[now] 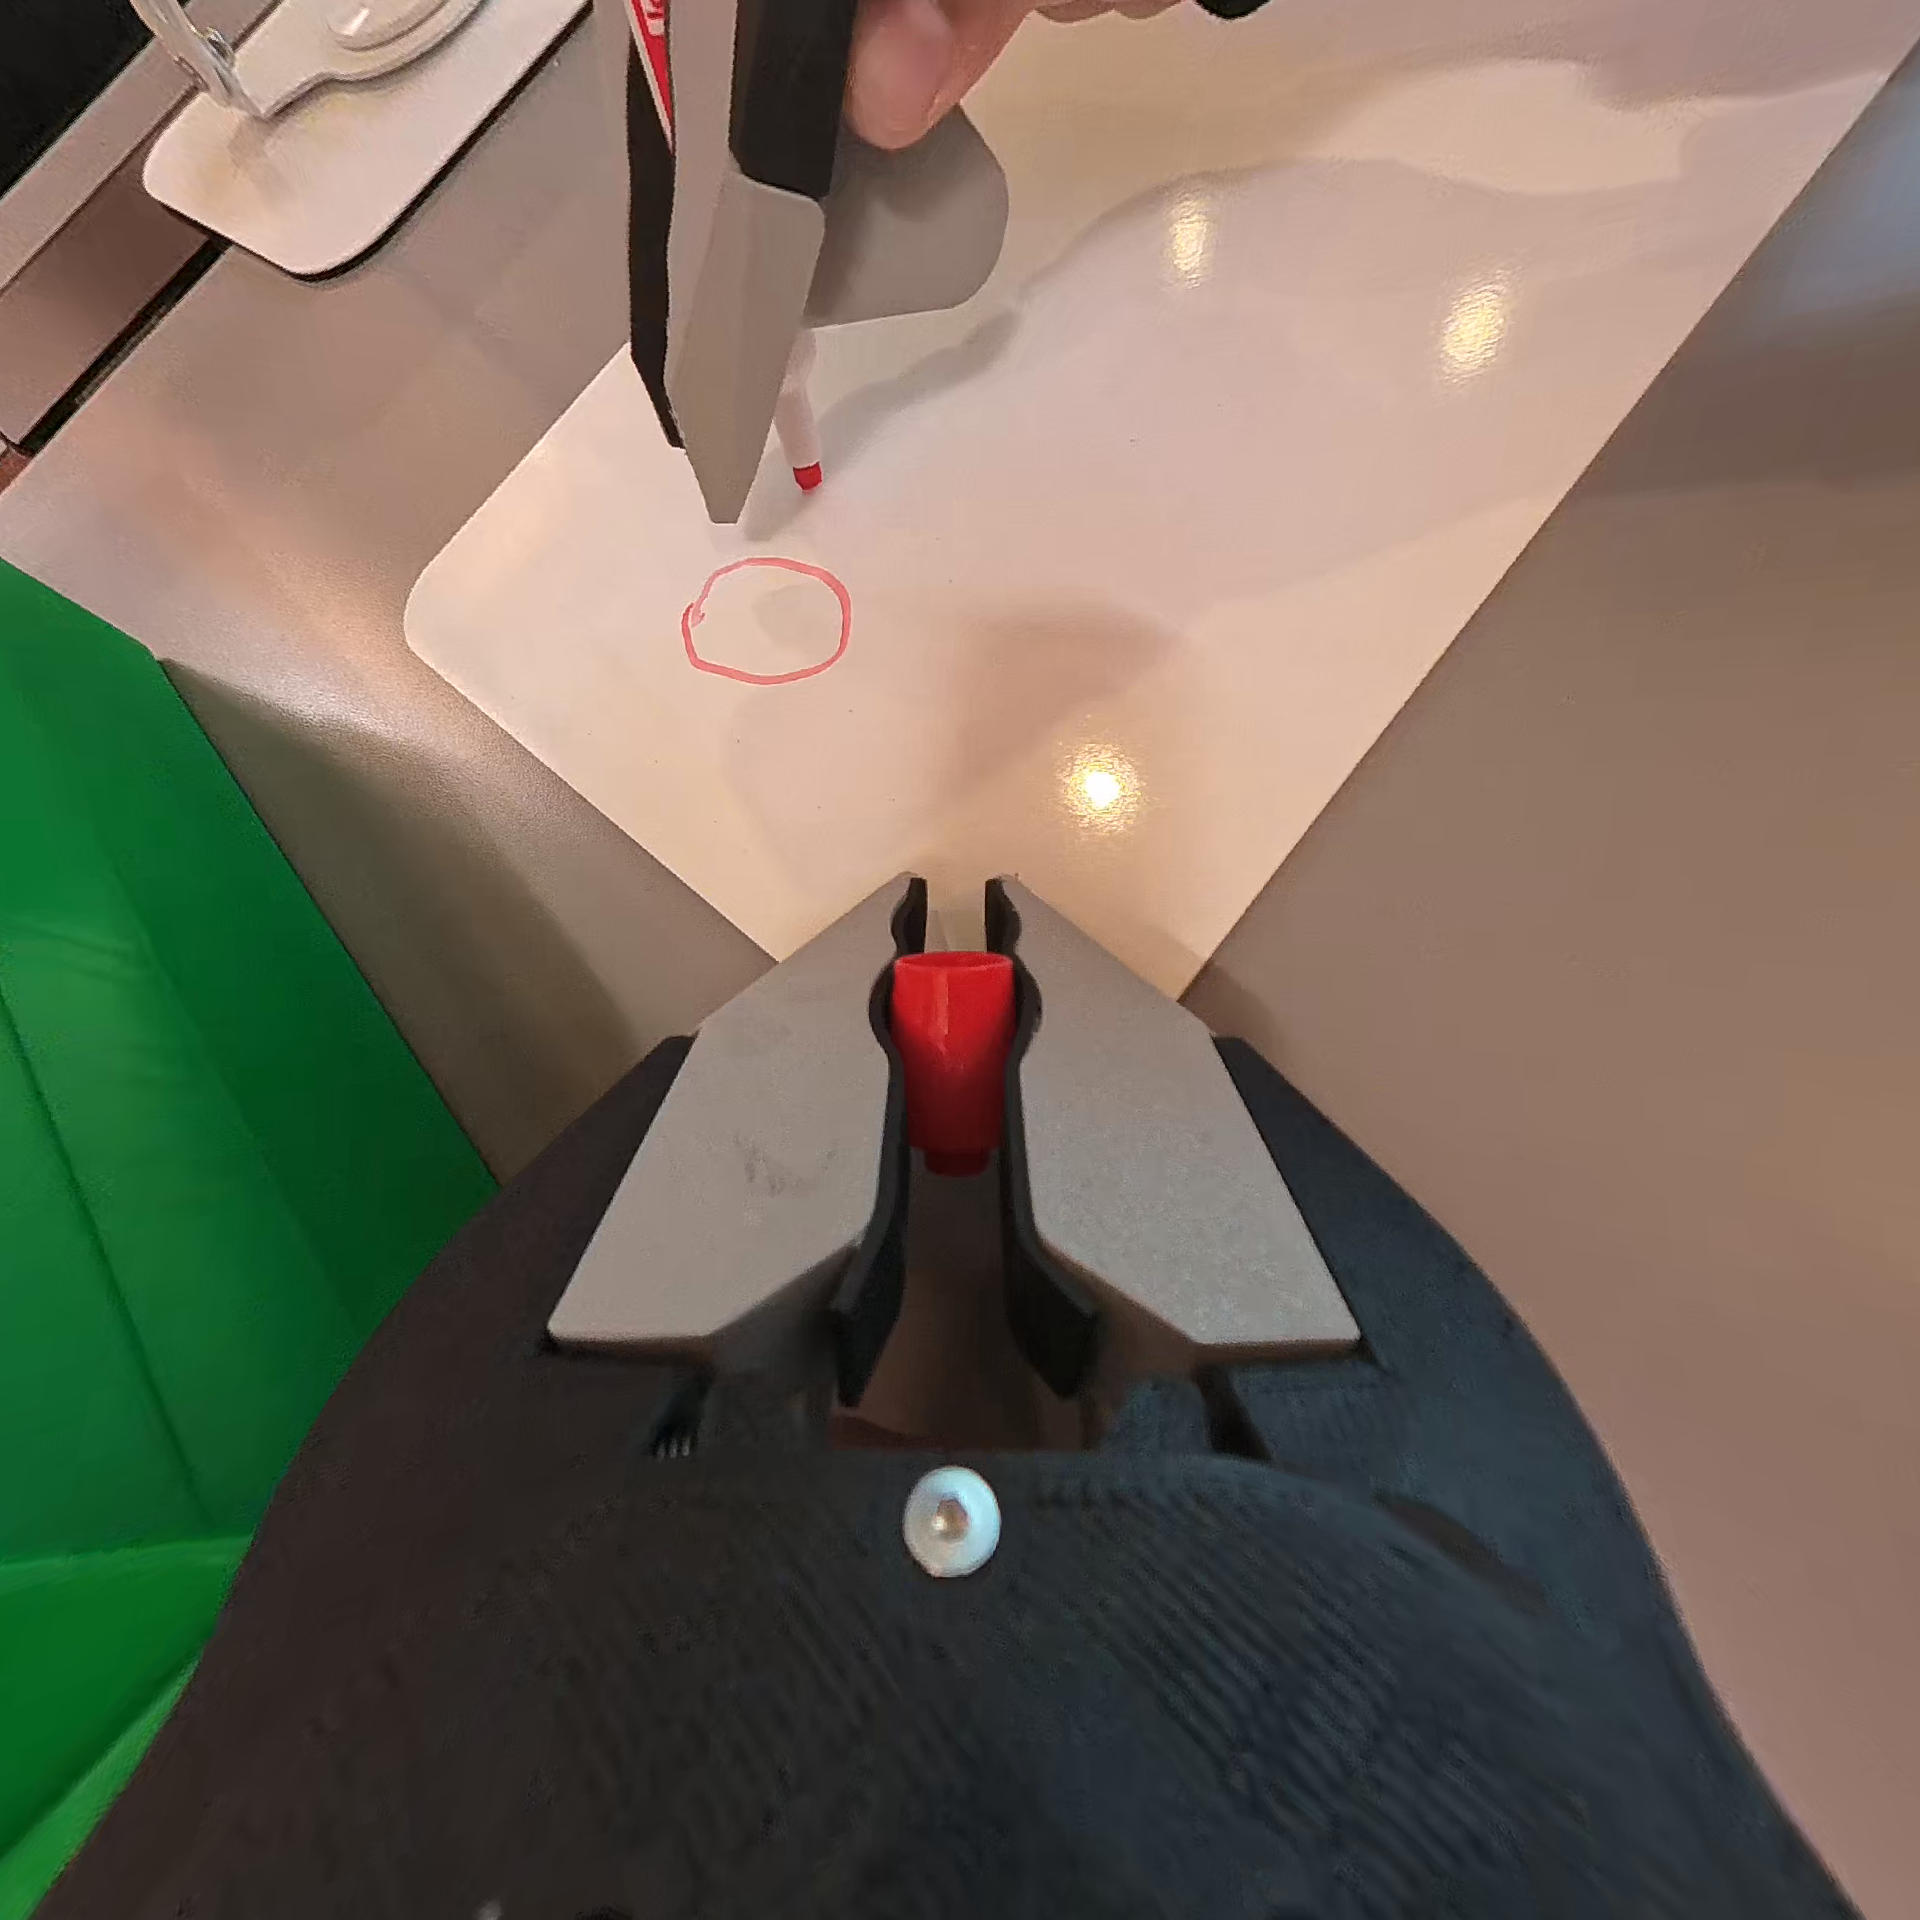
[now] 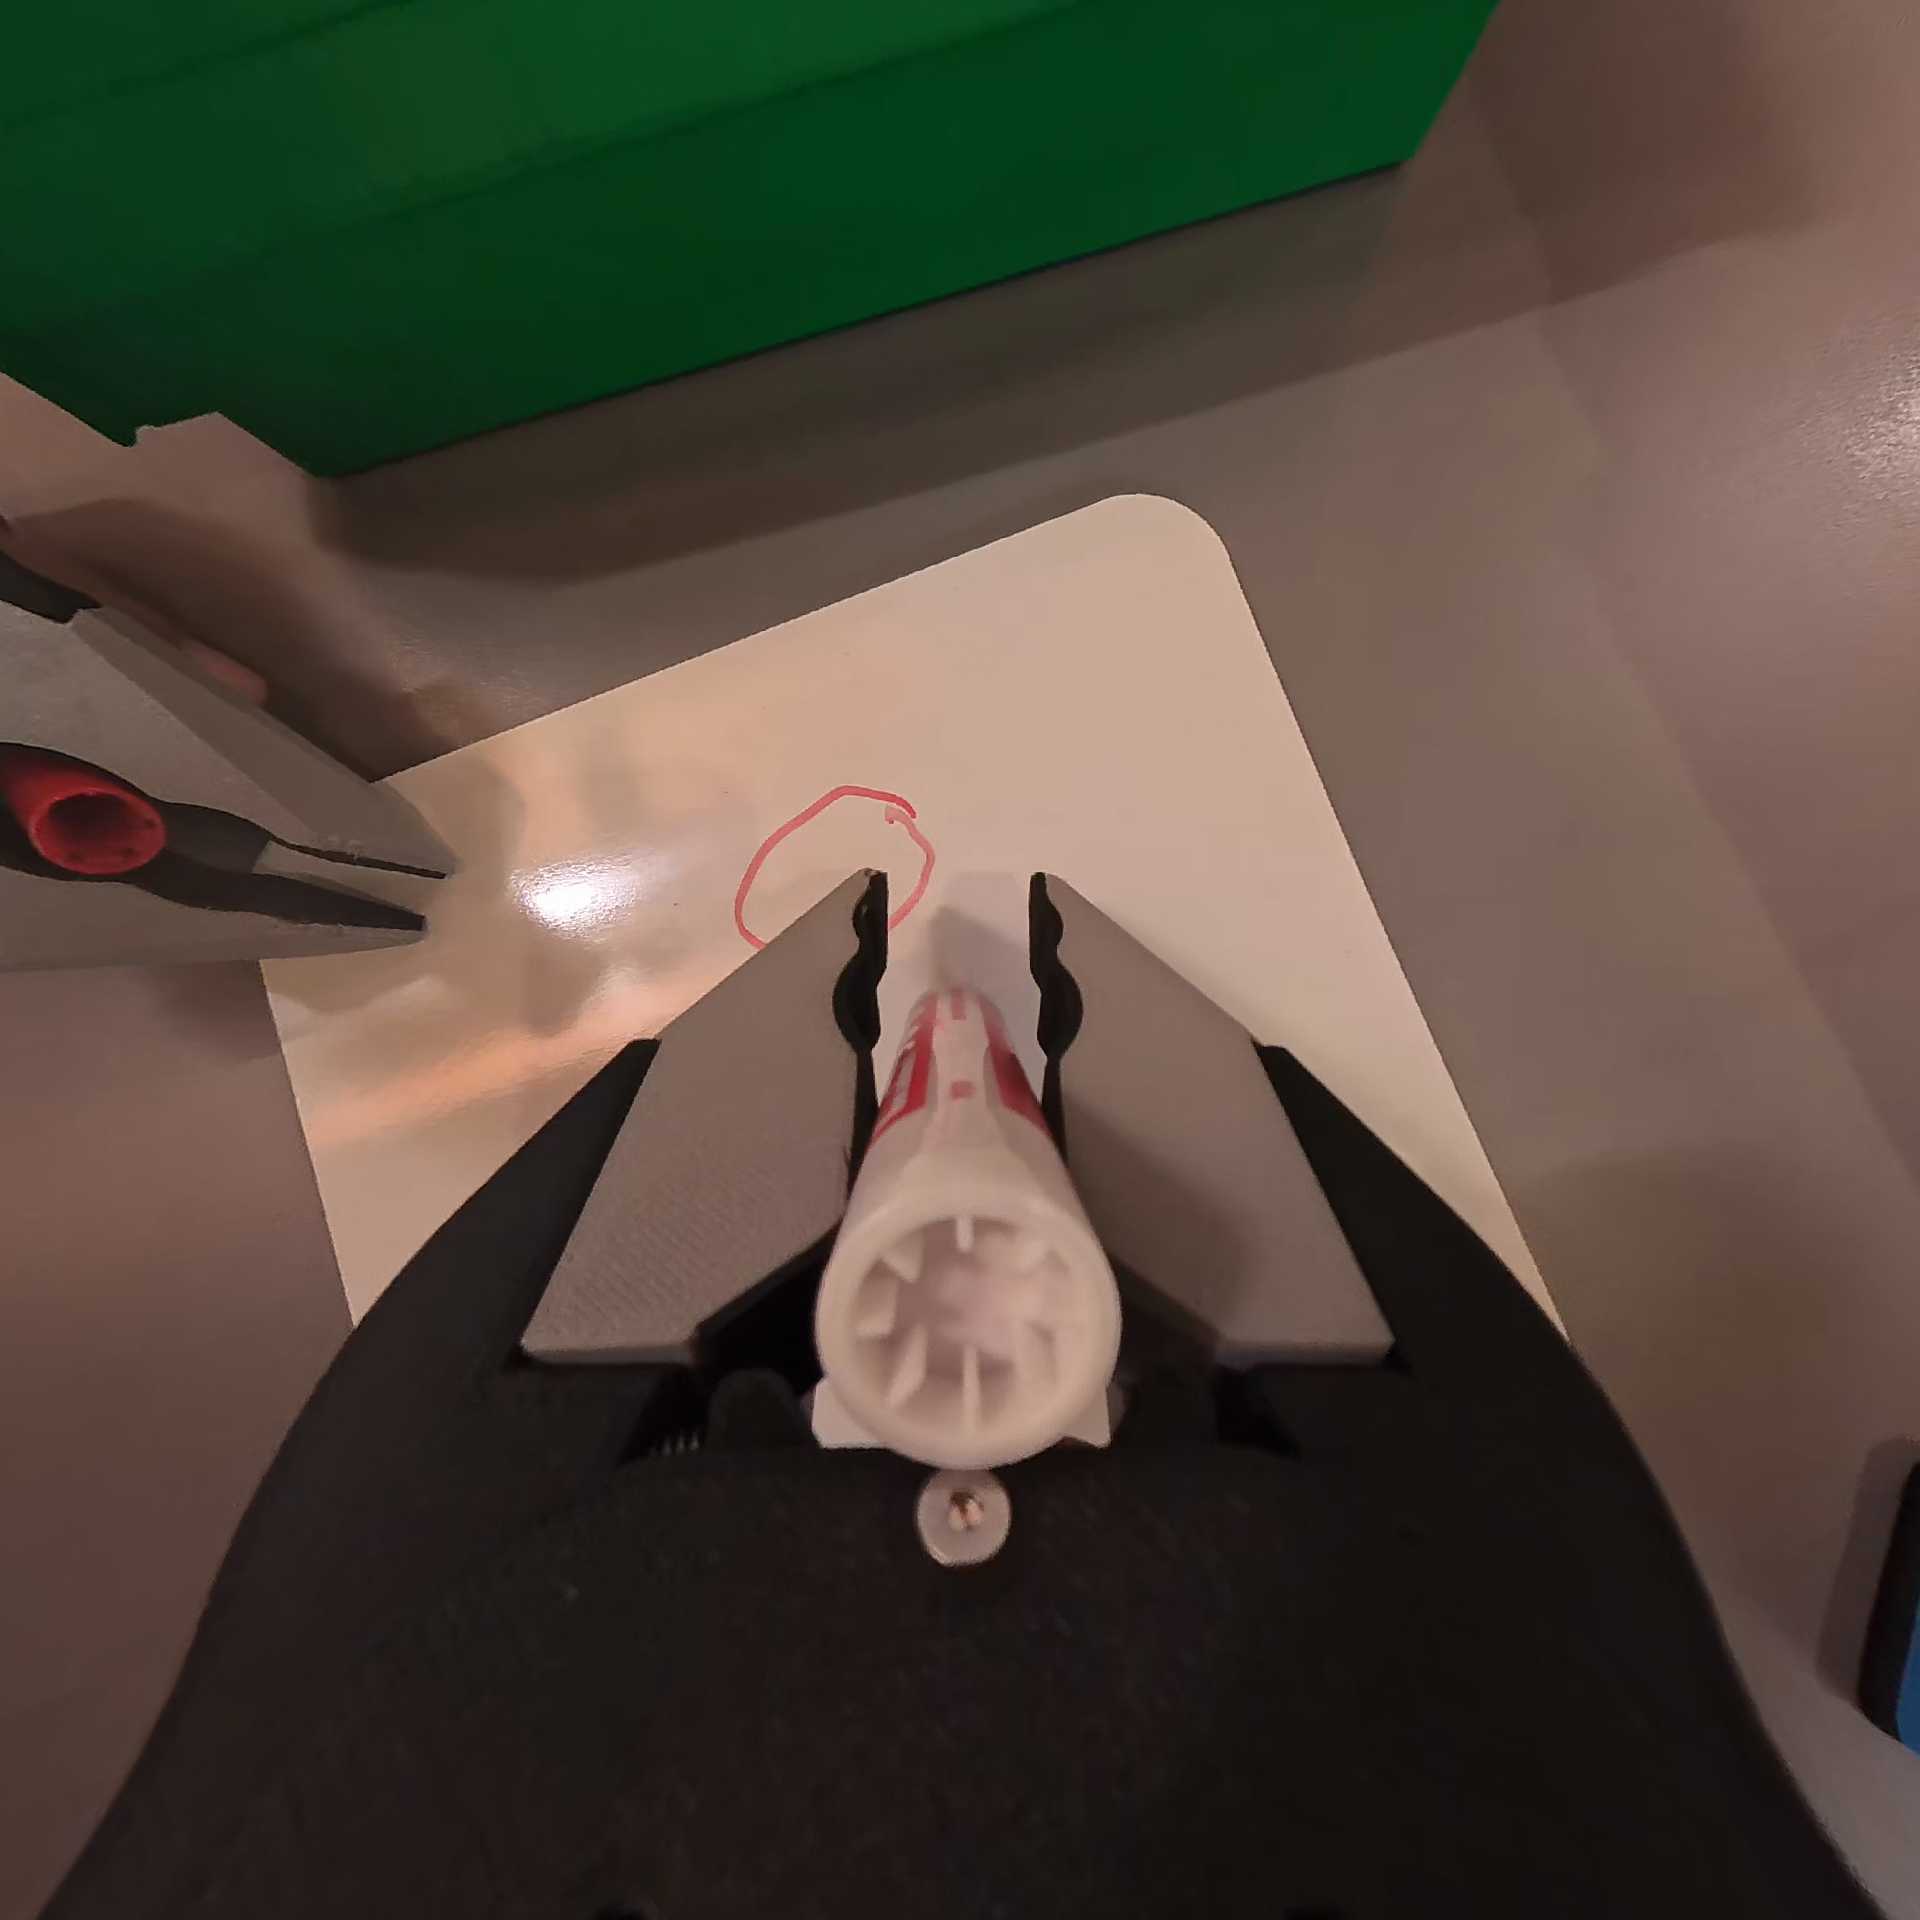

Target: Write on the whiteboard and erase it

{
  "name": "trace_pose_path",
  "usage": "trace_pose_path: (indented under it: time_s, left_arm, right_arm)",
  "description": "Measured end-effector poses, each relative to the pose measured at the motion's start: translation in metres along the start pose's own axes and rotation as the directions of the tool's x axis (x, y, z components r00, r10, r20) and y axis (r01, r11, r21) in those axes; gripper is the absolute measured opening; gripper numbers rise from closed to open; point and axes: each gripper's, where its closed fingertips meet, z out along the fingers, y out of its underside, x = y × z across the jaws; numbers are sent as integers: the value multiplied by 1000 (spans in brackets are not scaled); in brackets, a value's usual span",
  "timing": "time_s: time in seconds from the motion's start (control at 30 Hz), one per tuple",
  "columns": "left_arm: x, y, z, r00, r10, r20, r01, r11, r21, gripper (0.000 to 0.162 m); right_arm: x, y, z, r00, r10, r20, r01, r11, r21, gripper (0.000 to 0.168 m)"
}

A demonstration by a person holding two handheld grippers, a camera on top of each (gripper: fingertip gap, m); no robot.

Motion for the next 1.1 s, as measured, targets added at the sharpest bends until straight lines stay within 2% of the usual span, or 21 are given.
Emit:
trace_pose_path:
  time_s: [0.7, 1.1]
  left_arm:
    - [0, 0, 0, 1000, 8, 3, -8, 1000, 1, 10]
    - [0, 0, 0, 1000, 7, 3, -7, 1000, 1, 10]
  right_arm:
    - [-38, 16, -9, 996, -26, 82, 26, 1000, 4, 26]
    - [1, 2, -7, 998, 63, -12, -62, 994, 94, 26]
